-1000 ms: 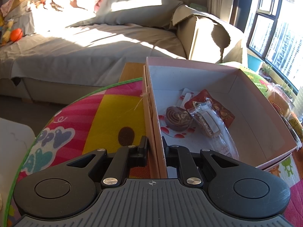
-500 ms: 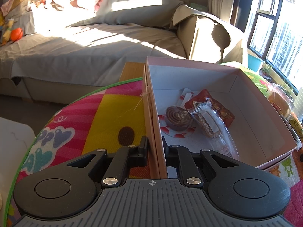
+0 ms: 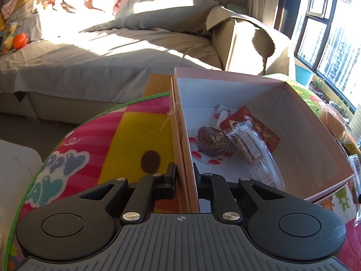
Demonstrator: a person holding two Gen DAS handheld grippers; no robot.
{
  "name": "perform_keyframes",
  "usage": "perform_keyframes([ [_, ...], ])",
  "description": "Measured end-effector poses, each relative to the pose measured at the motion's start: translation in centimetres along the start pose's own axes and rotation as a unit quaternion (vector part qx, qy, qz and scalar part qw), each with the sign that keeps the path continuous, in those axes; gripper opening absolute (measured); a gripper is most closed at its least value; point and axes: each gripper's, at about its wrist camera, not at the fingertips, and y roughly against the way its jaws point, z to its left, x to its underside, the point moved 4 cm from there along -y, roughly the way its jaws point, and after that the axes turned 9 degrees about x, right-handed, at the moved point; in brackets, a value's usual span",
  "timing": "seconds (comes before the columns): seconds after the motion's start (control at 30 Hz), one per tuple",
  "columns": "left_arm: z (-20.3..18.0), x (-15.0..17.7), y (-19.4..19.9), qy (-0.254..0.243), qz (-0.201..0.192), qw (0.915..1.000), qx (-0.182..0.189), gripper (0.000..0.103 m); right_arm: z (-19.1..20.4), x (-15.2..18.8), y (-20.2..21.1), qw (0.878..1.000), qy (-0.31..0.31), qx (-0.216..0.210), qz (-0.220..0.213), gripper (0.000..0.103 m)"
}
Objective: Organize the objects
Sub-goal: 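Move the right tool toward the yellow stick snack, then grasp the clear barcode packet lying over the yellow stick with the right tool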
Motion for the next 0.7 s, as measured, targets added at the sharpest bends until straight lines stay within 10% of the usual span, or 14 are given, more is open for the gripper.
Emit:
perform_keyframes([
  [0.27, 0.1, 0.1, 0.1, 0.001, 0.001, 1.0, 0.0, 0.014, -4.3, -5.9, -3.0, 0.994, -0.013, 0.097, -0.047, 0.048],
  [0.43, 0.1, 0.2, 0.2, 0.003, 0.002, 1.0, -0.002, 0.014, -7.0, -7.3, -8.8, 0.994, -0.064, 0.084, 0.025, 0.054],
  [0.57, 0.1, 0.2, 0.2, 0.003, 0.003, 1.0, -0.002, 0.014, -6.6, -5.8, -8.9, 0.995, -0.058, 0.07, 0.043, 0.023],
  [0.7, 0.2, 0.2, 0.2, 0.003, 0.002, 1.0, -0.001, 0.014, -6.4, -3.6, -6.6, 0.995, -0.052, 0.065, 0.046, 0.022],
])
